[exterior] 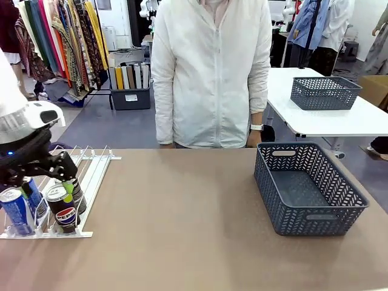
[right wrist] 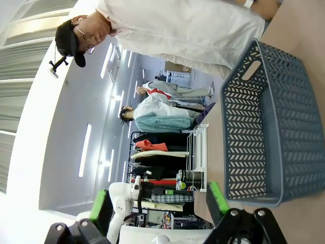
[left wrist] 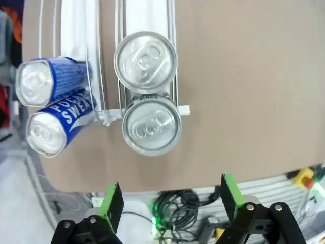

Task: Retrieve and store the cans from the dispenser.
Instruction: Pick up one can from the Automatic Can Dispenser and place it in the middle of the table.

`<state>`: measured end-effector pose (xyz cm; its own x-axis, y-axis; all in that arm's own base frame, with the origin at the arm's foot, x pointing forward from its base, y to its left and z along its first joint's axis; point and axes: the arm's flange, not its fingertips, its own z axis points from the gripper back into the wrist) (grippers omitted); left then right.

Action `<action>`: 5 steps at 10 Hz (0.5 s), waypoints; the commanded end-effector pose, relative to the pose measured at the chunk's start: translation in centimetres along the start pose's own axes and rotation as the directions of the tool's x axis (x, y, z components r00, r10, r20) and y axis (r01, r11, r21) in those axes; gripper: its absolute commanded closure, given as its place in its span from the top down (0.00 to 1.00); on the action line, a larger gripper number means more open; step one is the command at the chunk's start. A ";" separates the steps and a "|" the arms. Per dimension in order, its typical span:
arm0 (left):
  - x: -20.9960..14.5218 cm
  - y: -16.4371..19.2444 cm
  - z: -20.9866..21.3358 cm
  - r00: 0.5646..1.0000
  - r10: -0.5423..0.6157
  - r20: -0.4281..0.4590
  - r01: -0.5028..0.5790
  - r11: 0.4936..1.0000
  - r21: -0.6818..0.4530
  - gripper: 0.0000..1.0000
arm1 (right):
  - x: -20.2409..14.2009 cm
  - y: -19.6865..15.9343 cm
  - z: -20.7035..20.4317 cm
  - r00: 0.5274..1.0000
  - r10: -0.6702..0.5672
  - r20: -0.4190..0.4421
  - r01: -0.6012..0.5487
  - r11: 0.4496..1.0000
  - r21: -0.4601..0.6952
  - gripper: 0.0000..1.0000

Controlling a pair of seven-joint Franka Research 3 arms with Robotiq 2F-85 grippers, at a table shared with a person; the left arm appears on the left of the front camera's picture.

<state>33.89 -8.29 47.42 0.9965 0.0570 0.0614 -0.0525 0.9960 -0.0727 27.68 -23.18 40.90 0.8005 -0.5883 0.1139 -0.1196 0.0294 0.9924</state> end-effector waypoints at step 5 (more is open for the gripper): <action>4.0 0.5 -4.3 0.999 -0.034 -0.034 0.035 0.999 0.025 1.00 | -0.1 0.4 0.2 1.000 -0.006 -0.013 0.006 1.000 -0.003 1.00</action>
<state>37.06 -8.39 43.39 0.9984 0.0528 0.0191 -0.0515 0.9966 -0.0638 27.67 -23.18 40.90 0.8006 -0.5883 0.1140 -0.1196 0.0294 0.9924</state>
